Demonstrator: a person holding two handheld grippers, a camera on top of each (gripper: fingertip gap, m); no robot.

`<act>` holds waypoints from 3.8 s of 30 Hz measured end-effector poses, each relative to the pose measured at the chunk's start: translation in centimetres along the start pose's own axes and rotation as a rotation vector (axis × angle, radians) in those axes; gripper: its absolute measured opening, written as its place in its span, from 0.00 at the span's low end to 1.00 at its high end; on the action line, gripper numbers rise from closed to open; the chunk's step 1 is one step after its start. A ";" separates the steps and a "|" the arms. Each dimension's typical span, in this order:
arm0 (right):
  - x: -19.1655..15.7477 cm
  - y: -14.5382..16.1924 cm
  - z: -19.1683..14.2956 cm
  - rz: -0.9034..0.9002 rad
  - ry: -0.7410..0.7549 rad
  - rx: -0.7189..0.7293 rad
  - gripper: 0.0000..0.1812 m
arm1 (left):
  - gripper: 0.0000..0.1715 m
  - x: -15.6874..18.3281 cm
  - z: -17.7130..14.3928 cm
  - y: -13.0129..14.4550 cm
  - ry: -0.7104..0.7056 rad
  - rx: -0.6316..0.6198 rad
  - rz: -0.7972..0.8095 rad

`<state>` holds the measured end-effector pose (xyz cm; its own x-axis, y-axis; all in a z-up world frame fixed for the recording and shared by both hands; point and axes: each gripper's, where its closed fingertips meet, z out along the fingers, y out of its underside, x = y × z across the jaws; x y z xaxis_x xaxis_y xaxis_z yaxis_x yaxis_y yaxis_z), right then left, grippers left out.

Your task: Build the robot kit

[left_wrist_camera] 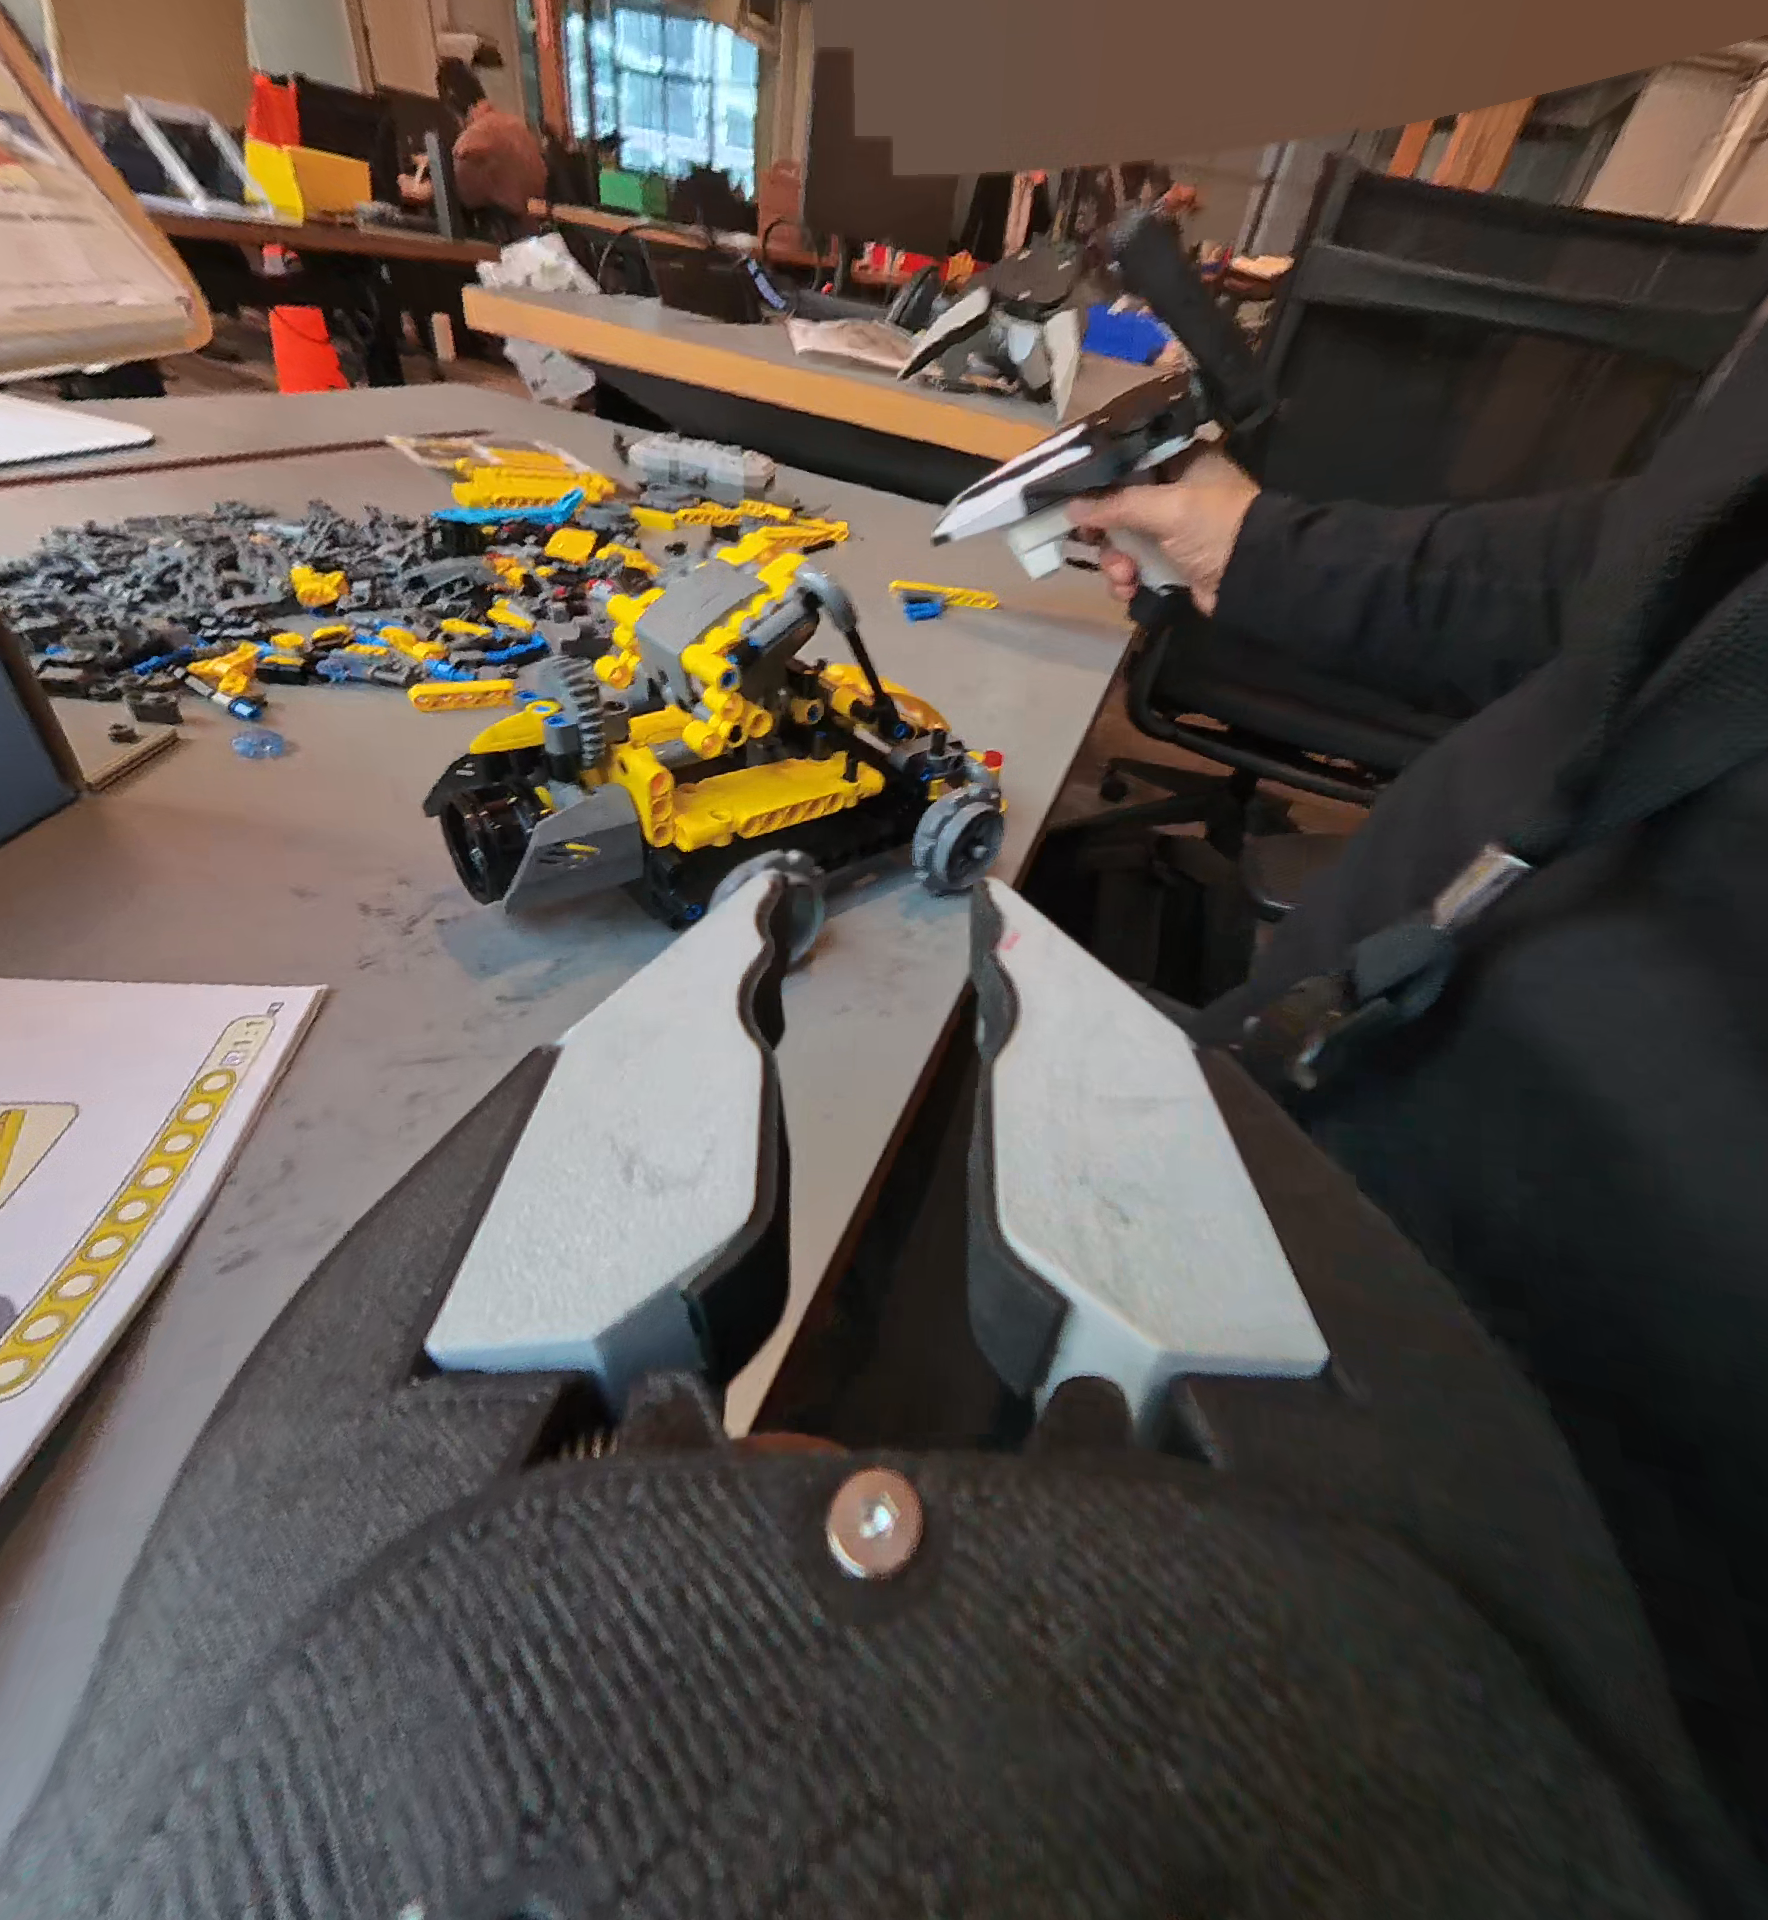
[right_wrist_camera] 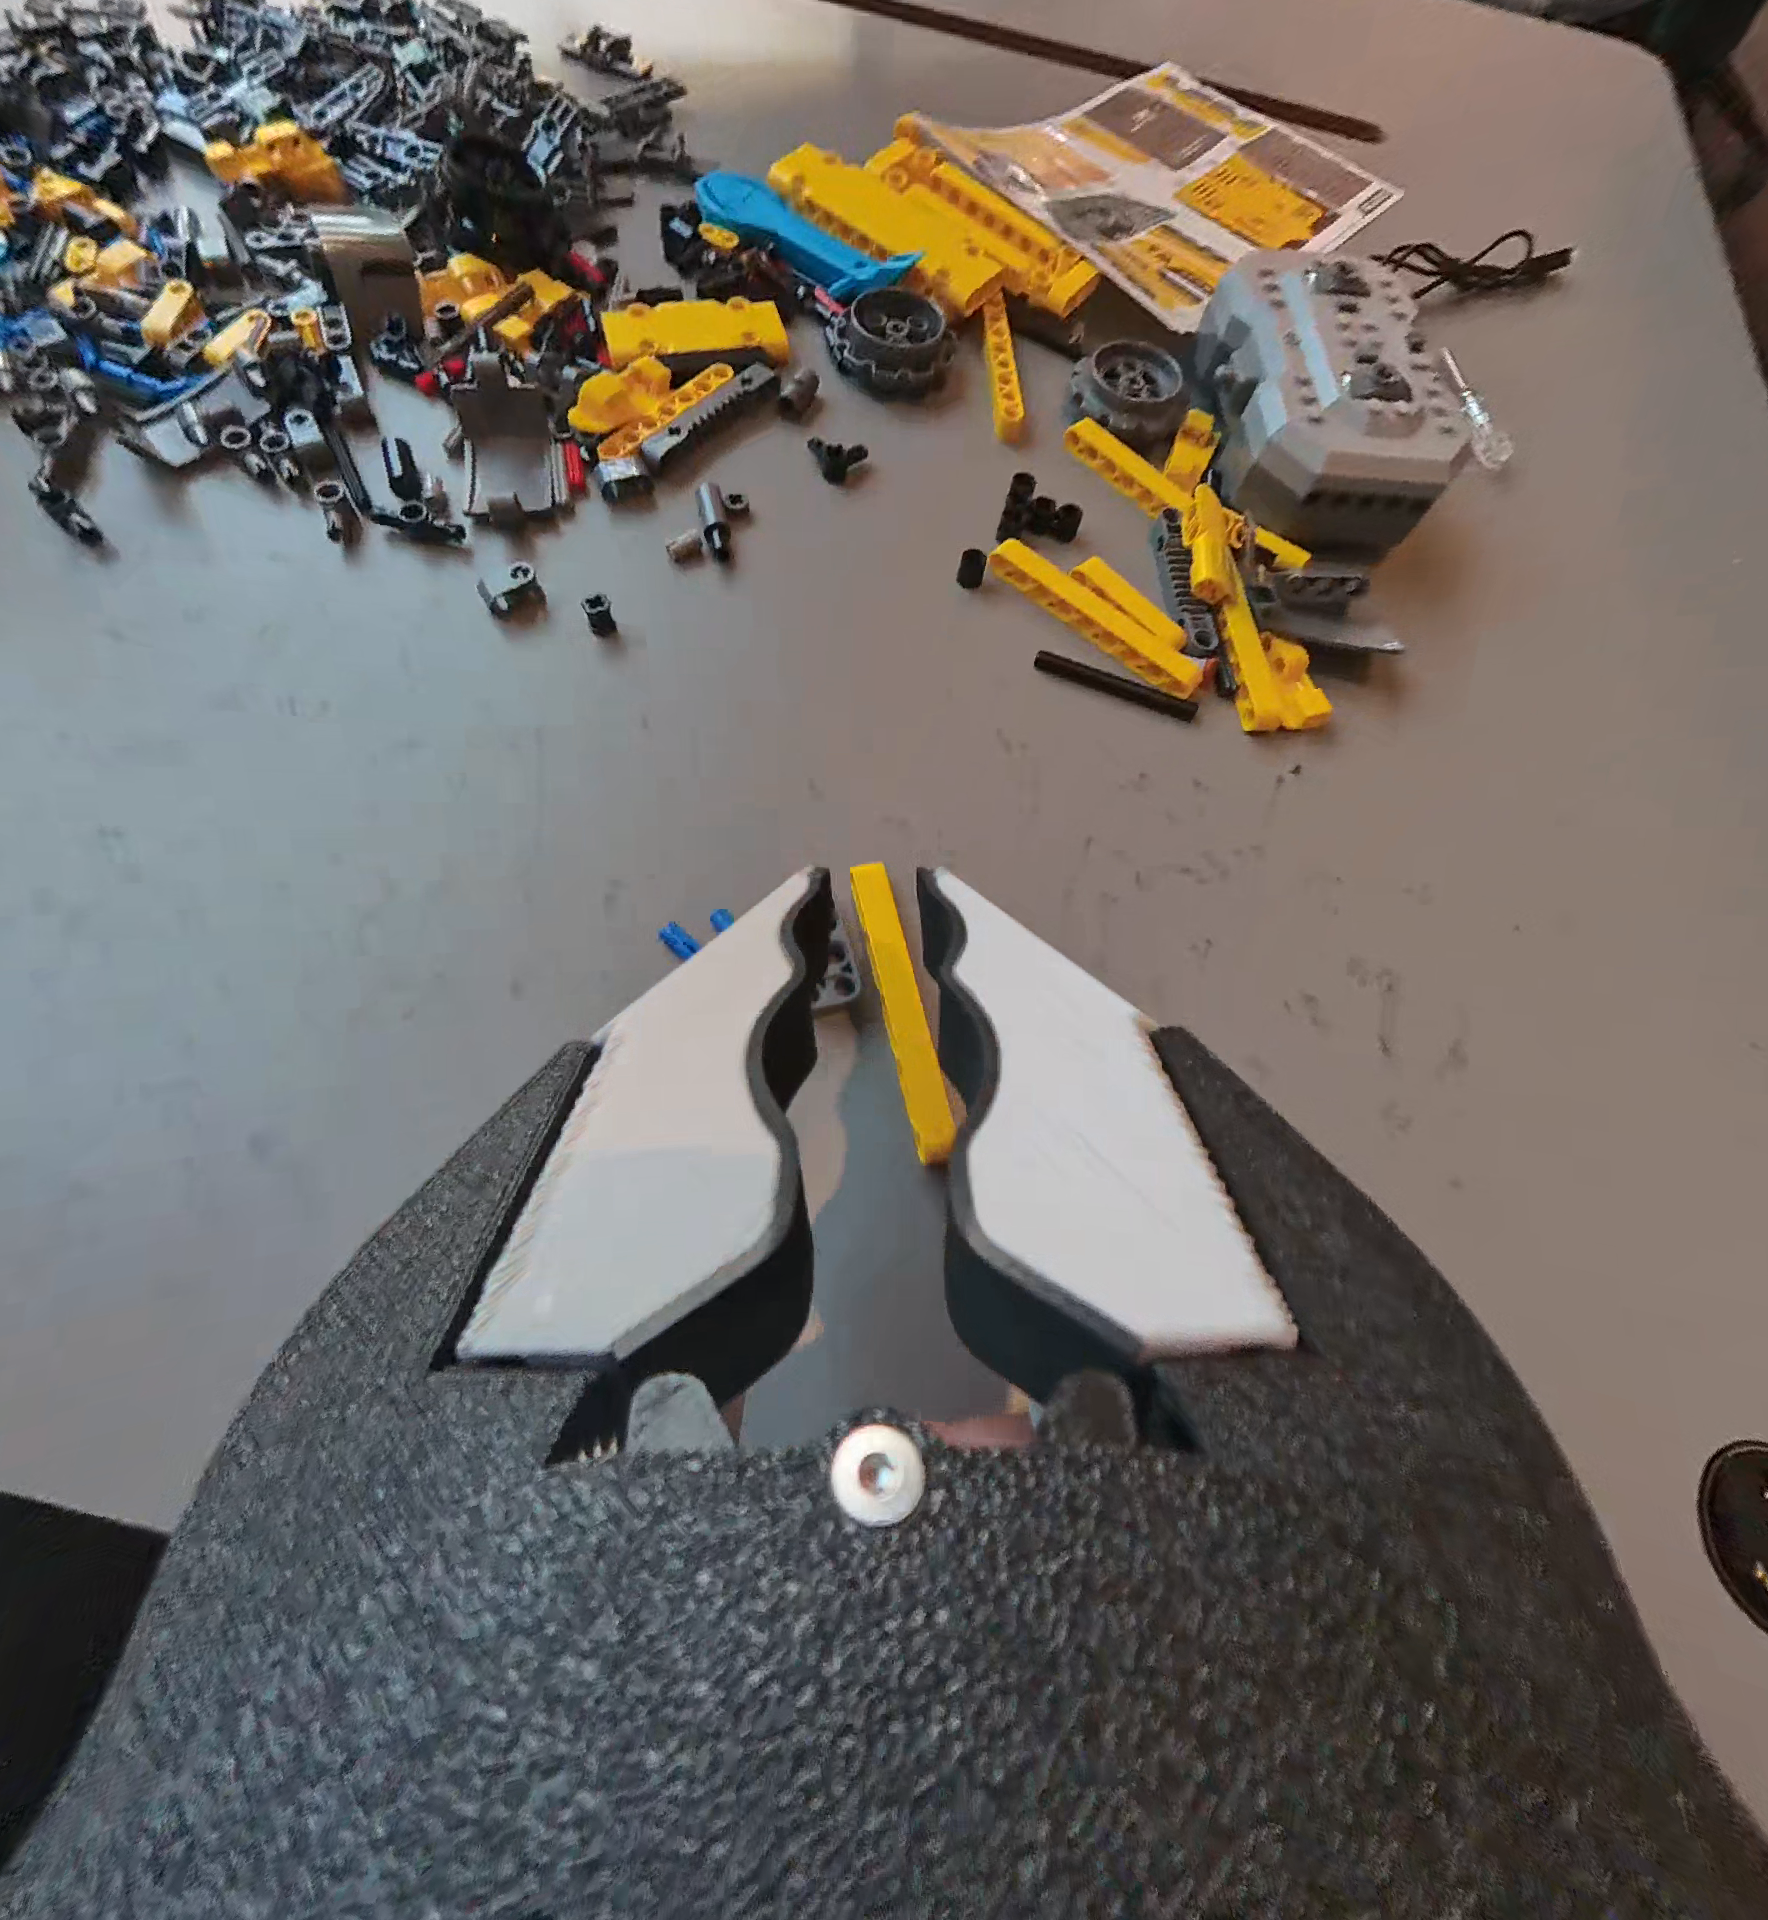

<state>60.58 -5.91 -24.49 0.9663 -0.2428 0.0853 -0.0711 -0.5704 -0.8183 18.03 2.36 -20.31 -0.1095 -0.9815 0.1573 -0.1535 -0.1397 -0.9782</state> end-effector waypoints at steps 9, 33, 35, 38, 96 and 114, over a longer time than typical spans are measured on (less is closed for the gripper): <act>-1.3 0.5 0.1 -0.014 -0.102 0.074 0.13 | 0.21 -1.3 3.0 -0.9 -0.084 -0.038 -0.056; -14.9 -9.7 3.8 -0.223 -0.167 0.431 0.09 | 0.26 -4.3 3.9 -1.2 0.056 -0.093 -0.222; -14.7 -9.7 4.0 -0.221 -0.150 0.422 0.09 | 0.27 -5.1 3.9 -1.0 0.045 -0.091 -0.296; -14.5 -9.2 4.9 -0.210 -0.153 0.364 0.11 | 0.27 -6.0 4.0 -0.1 0.022 -0.123 -0.390; -19.2 -4.1 0.0 -0.224 -0.275 0.115 0.44 | 0.29 -1.3 3.6 -0.1 0.160 -0.109 -0.130; -18.9 1.1 -5.3 0.044 -0.425 0.161 0.03 | 0.30 -1.5 3.7 0.0 0.133 -0.114 -0.127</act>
<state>40.89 -6.16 -24.00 0.9813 0.0987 -0.1651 -0.1077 -0.4292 -0.8968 21.84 3.38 -21.07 -0.2095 -0.9298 0.3026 -0.2832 -0.2384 -0.9289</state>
